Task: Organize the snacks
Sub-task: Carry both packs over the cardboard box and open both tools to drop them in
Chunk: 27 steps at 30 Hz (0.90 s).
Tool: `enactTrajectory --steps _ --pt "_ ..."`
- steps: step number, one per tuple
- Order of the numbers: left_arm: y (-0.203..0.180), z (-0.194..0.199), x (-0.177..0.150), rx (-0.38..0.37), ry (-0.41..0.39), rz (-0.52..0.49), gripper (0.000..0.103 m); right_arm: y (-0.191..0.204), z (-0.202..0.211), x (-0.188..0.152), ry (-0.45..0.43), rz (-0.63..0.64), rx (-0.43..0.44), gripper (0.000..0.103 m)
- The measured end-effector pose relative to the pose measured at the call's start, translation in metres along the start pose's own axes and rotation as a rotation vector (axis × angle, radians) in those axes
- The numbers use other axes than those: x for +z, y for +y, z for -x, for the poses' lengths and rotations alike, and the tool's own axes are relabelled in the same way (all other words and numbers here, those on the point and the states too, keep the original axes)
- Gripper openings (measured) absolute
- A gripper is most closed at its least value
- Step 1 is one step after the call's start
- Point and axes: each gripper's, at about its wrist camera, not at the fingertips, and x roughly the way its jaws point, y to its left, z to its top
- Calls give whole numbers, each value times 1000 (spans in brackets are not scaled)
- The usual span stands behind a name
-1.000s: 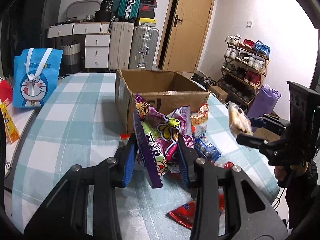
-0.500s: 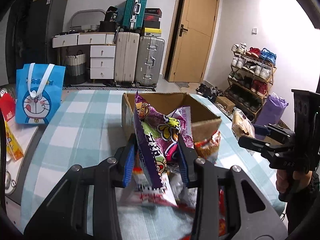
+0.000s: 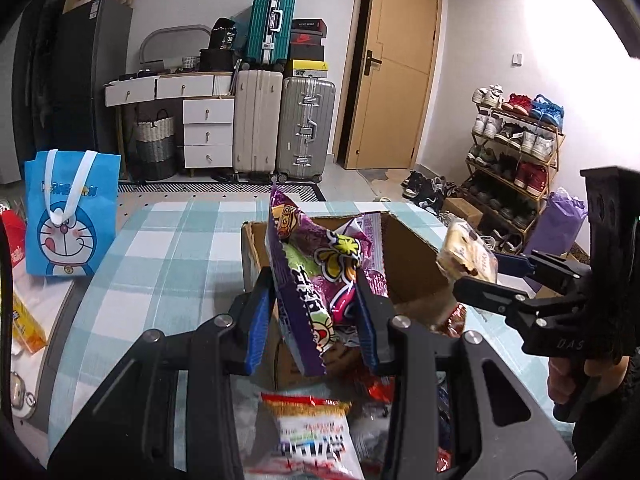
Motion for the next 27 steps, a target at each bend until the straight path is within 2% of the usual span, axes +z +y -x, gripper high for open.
enactTrajectory --steps 12,22,27 --pt "11 -60 6 5 35 14 35 -18 -56 23 52 -26 27 68" --pt "15 -99 0 40 76 -27 34 -23 -81 17 92 -31 51 68" --pt "17 -108 -1 28 86 -42 34 -26 -85 13 116 -49 58 68"
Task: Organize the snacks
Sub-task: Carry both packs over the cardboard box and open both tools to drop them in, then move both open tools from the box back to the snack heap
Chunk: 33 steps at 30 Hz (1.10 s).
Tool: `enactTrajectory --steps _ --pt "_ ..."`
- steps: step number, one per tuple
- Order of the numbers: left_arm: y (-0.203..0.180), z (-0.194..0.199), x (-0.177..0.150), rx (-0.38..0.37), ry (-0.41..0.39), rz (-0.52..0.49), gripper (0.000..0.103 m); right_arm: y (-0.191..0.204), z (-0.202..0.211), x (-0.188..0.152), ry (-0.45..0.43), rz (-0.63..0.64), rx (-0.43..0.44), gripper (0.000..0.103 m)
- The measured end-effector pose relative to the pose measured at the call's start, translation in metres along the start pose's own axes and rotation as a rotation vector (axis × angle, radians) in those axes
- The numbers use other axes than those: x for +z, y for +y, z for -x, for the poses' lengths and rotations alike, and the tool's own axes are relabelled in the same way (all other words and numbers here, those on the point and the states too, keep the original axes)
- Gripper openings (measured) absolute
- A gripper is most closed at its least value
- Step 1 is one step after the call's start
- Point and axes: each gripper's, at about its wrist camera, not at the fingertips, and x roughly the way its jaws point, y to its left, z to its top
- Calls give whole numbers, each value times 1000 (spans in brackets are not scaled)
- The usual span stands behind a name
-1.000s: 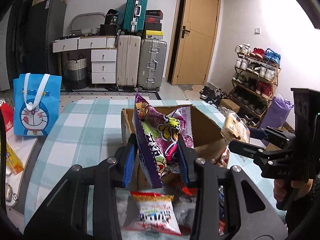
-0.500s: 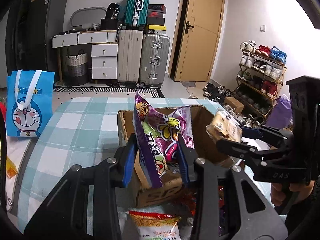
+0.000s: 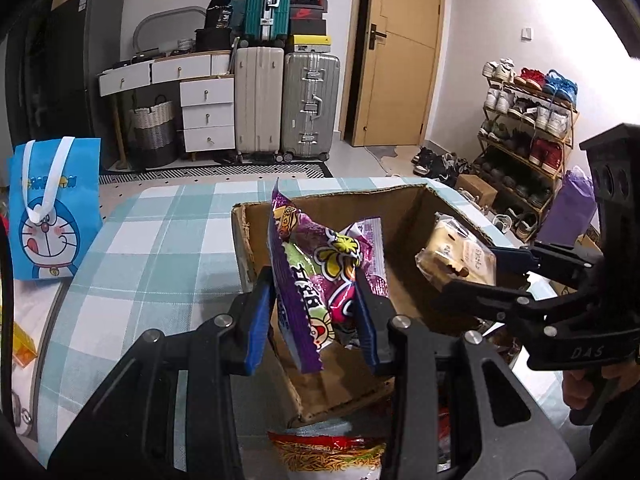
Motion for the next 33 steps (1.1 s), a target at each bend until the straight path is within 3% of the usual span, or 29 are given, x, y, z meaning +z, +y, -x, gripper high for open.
enactTrajectory --steps 13,19,20,23,26,28,29,33 --pt "-1 -11 1 -6 8 -8 34 10 -1 -2 47 -57 12 68" --pt "-5 -4 2 -10 20 -33 38 13 2 -4 15 -49 -1 73" --pt "-5 0 2 -13 20 -39 43 13 6 -5 -3 -48 5 74" --pt "-8 12 2 -17 18 -38 78 13 21 -5 -53 -38 3 80" --pt "-13 34 -2 -14 -8 -60 84 14 43 -7 -98 -26 -7 92" --pt "-15 46 -5 -4 -14 -71 94 14 58 -11 -112 -20 -23 103" --pt "-18 54 -8 4 -20 -75 103 14 66 -14 -114 -15 -24 102" --pt "-23 85 -20 10 -37 -83 102 14 87 -31 -91 -20 -39 102"
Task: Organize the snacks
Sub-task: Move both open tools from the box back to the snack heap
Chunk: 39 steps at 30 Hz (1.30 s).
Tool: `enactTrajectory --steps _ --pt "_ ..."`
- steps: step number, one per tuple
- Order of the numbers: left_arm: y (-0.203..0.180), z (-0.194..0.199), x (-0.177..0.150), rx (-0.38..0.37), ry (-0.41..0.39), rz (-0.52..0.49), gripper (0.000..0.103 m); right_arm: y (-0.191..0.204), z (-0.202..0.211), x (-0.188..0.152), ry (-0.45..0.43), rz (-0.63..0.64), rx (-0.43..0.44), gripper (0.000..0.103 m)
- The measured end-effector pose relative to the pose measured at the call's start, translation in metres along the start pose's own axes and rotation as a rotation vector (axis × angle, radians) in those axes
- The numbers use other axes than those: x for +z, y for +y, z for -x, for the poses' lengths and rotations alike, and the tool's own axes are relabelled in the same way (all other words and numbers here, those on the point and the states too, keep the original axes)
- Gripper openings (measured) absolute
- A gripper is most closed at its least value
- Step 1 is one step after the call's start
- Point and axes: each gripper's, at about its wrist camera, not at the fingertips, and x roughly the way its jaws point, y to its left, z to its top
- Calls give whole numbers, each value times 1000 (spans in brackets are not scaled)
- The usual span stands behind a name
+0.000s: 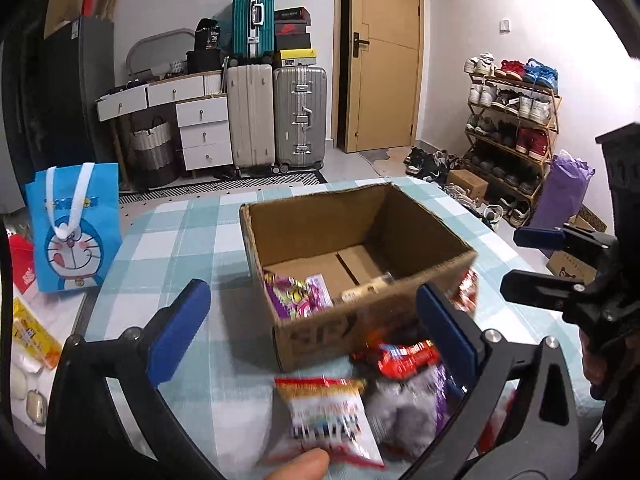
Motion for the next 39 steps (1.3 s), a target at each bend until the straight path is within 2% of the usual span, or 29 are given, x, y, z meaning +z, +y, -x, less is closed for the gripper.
enactTrajectory --steps 8,15,19,23,28,32,39 --pt "-4 56 -42 22 6 5 102 5 42 -42 -2 -25 -24 102" --pt "-1 91 -80 22 17 50 102 9 61 -81 50 -2 -80 102" --pt "-2 97 -98 31 34 69 102 10 64 -100 86 -15 -84 102" --pt "-6 100 -113 12 58 79 102 10 63 -115 111 -12 -119 102" --pt "-12 100 -129 -10 90 71 102 9 59 -132 151 -30 -123 102" --pt "-15 97 -138 -53 120 85 102 5 57 -147 178 -56 -124 102" --pt "-27 103 -152 -113 138 41 102 2 58 -165 205 -73 -131 102"
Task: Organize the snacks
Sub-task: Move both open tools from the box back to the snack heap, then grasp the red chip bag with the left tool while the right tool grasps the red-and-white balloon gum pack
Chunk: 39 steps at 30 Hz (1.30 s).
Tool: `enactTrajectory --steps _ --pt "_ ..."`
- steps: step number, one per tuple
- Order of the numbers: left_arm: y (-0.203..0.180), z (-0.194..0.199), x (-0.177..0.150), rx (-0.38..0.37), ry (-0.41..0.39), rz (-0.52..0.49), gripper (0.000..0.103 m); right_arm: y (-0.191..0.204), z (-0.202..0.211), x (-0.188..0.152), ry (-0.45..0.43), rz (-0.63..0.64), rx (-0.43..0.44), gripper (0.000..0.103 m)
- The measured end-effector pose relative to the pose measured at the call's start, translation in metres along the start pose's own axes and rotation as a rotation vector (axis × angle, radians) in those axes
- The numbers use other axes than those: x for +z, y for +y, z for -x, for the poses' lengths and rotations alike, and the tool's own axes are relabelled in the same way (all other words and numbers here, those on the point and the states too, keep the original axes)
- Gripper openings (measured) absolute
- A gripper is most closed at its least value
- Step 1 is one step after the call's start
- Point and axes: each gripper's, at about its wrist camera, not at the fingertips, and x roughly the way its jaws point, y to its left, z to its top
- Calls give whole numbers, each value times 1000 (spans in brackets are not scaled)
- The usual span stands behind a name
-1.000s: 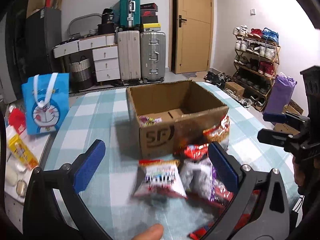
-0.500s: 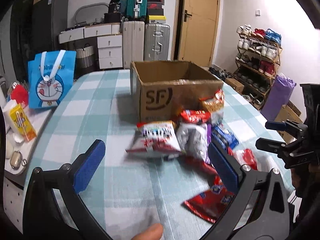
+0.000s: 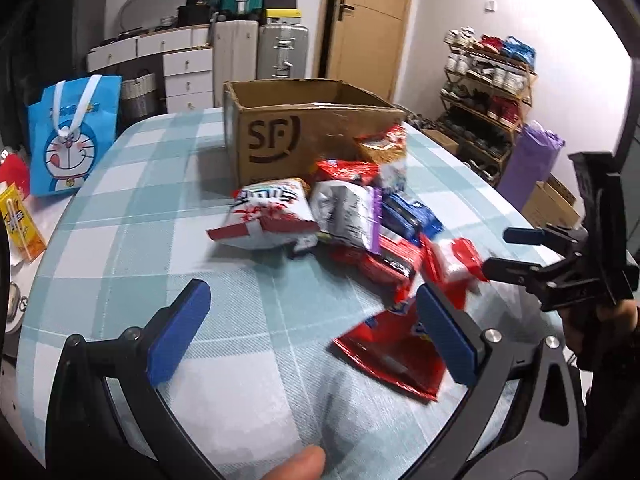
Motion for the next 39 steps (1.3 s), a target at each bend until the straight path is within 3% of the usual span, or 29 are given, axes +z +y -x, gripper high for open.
enactTrajectory --steps 5,11,18,28,39 --pt "-15 2 -7 -62 11 -49 102 -1 -1 -5 6 -2 0 102" --pt "-29 -13 -13 -86 66 -93 102 4 -4 -5 9 6 5 102" --pt "-32 -36 -18 -145 136 -82 102 6 -8 -9 20 10 9 102" --pt "-35 -60 -14 -133 179 -54 102 8 -15 -4 34 0 25 102" --pt "-27 -60 -17 -126 190 -31 102 22 -38 7 92 27 11 102"
